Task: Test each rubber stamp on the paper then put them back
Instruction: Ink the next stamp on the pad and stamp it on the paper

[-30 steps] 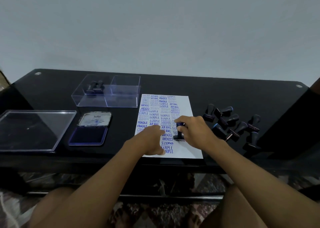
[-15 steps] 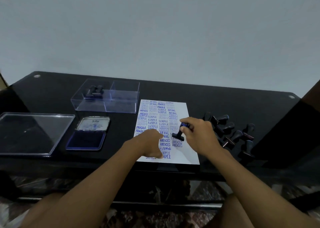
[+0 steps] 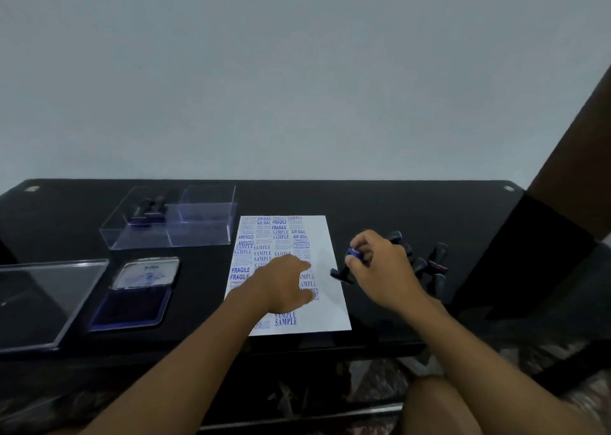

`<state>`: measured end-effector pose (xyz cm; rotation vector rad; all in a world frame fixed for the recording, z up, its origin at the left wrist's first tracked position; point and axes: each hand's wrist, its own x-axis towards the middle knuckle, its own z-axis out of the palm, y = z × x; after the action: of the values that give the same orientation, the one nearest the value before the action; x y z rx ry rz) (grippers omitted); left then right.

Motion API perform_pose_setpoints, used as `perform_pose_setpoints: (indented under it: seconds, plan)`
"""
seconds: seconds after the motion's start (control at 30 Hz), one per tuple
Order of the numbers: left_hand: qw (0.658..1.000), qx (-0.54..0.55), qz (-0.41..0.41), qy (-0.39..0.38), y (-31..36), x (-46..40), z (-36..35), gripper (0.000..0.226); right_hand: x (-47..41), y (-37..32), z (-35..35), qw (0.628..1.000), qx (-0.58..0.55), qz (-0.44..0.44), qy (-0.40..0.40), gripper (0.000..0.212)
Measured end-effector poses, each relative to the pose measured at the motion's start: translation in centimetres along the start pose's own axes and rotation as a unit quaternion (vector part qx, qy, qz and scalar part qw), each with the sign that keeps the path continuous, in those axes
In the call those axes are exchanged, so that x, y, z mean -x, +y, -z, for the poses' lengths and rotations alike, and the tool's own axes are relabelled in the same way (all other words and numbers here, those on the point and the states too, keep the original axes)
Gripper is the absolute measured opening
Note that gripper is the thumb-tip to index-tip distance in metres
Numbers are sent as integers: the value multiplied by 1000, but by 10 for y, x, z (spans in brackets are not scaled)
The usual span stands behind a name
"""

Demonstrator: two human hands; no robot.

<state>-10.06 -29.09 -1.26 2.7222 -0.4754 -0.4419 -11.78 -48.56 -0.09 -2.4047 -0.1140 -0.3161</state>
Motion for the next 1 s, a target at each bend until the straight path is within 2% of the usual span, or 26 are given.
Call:
perform_pose_setpoints:
  seconds: [0.2,0.3,0.57,0.87,1.0]
  plan:
    - [997,-3,-73,15,63,-25,-6,64,4,45,57,995,28,-71,57,7]
    - [993,-9,-116,18,99,-44,-13,54,6,84,85,986,59,-127,89,6]
    - [988,-23,-154,-2,149,-74,-36,64,7,151,93,967,102,-222,76,16]
    - [991,-32,-133,-3,136,-85,-41,64,4,162,76,965,97,-233,62,15]
    - [993,-26,-115,4,120,-78,-37,58,11,136,66,957,239,-151,72,26]
